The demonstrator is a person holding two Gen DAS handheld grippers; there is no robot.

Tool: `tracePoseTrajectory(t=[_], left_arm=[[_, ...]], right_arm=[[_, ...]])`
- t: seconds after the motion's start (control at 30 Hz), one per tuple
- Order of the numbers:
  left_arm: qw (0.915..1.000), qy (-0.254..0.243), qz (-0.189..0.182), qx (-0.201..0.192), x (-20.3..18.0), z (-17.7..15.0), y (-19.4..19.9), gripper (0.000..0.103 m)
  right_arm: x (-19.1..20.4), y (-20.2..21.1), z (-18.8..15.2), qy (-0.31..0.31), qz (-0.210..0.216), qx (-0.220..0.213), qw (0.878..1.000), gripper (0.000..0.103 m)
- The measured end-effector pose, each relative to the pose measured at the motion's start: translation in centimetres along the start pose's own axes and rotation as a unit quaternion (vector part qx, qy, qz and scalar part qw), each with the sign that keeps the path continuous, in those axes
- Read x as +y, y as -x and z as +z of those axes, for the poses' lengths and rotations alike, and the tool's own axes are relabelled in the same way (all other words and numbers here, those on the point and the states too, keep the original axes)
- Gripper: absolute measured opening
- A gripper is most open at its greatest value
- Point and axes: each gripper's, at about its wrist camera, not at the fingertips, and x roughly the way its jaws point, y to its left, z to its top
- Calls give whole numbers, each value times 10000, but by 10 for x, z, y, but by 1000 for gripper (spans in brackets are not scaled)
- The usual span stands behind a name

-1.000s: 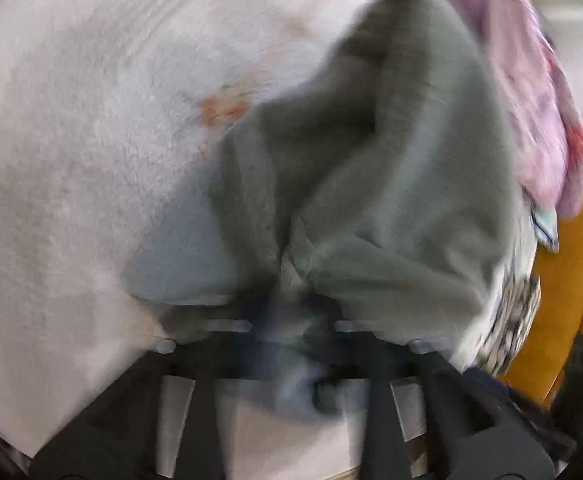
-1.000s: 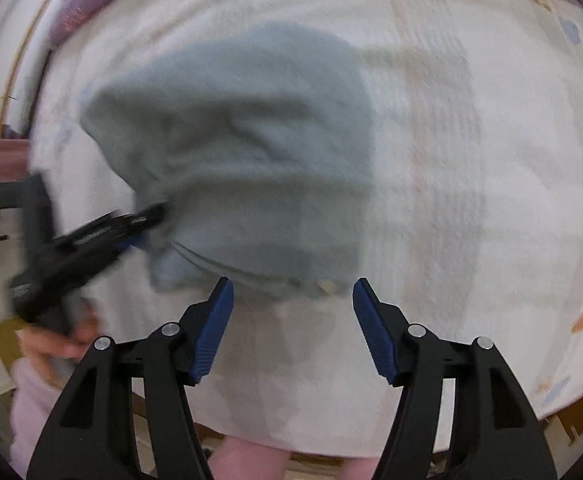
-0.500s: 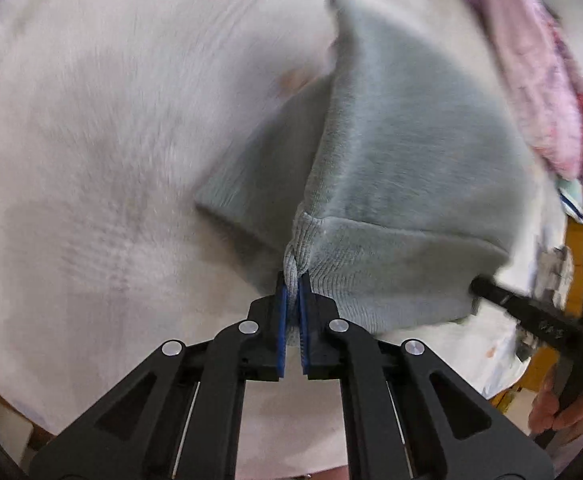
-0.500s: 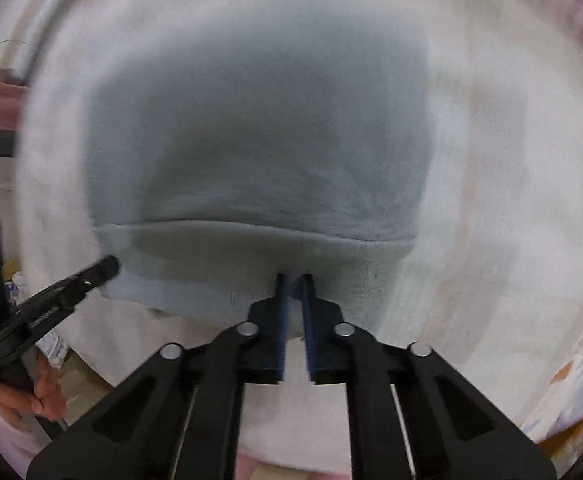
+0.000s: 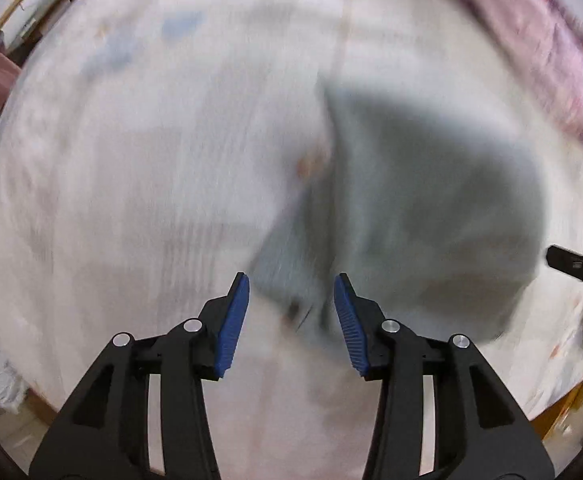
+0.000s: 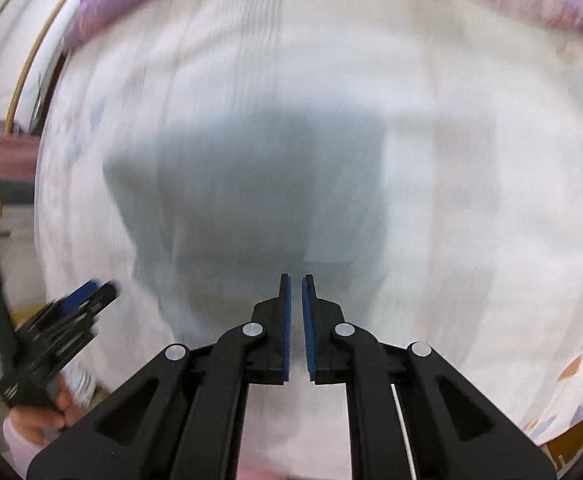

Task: Fold large clothes

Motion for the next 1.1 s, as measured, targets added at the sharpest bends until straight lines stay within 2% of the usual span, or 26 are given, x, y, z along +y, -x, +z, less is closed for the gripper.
tracePoseTrajectory(t=[0.07, 0.1, 0.13, 0.17, 0.2, 0.23, 0.3, 0.37, 0.4, 0.5, 0.6, 0.67, 0.77, 0.83, 0.9, 0.93, 0.97, 1.03, 1.1], left_arm=[[9981, -106, -522, -296, -21, 27, 10, 44], [9964, -146, -778, -297, -26, 37, 8, 43], [9945, -169, -1009, -243, -35, 49, 2, 36], [9940, -166, -1069, -159, -46, 61, -8, 30], [9947, -173, -1010, -23, -54, 74, -23, 28], [9954, -208, -931, 132, -62, 85, -41, 22], [9950, -132, -861, 495, -65, 95, -76, 19], [9951, -33, -712, 687, -63, 98, -110, 19], [9953, -8, -685, 686, -63, 100, -115, 19], [9938, -63, -748, 819, -65, 107, -113, 19], [9934, -430, -652, 841, -63, 90, -87, 19], [9922, -632, -498, 950, -59, 63, -75, 19], [9902, -509, -388, 1242, -44, 22, -86, 19], [9885, -350, -449, 1401, -34, -7, -97, 18], [9872, -66, -483, 1520, -25, -31, -100, 18], [9875, -33, -415, 1519, -24, -38, -100, 19], [9877, -44, -325, 1527, -23, -43, -101, 19], [9874, 0, -328, 1546, -21, -53, -107, 19], [9870, 111, -393, 1552, -19, -50, -104, 20]], right_arm=[[-5, 3, 15, -22, -90, -103, 9999, 7], [-3, 0, 25, -56, 33, -108, 9999, 7], [-1, -3, 34, -18, 81, -63, 9999, 7], [3, -9, 41, 74, -12, 41, 10000, 7], [5, -13, 47, 126, -159, 25, 9998, 7], [3, -18, 53, 116, -227, -63, 9997, 5], [-6, -39, 66, -128, -387, 84, 9991, 1], [-22, -56, 78, -427, -220, 184, 9987, 0], [-27, -62, 84, -522, -91, 201, 9984, 0], [-28, -64, 91, -551, -63, 282, 9981, 0], [-23, -42, 76, -487, -103, 265, 9984, 0], [-14, -25, 47, -215, -118, 126, 9996, 2], [-17, -29, -2, -196, 30, 329, 9993, 2], [-21, -36, -26, -150, -9, 276, 9995, 0], [-30, -50, -46, -402, -87, 703, 9967, 0], [-37, -59, -59, -644, 79, 926, 9936, 0], [-40, -63, -68, -643, 186, 858, 9941, 0], [-42, -70, -69, -537, 210, 676, 9960, 0], [-52, -70, -64, -1040, 382, 885, 9899, 0]])
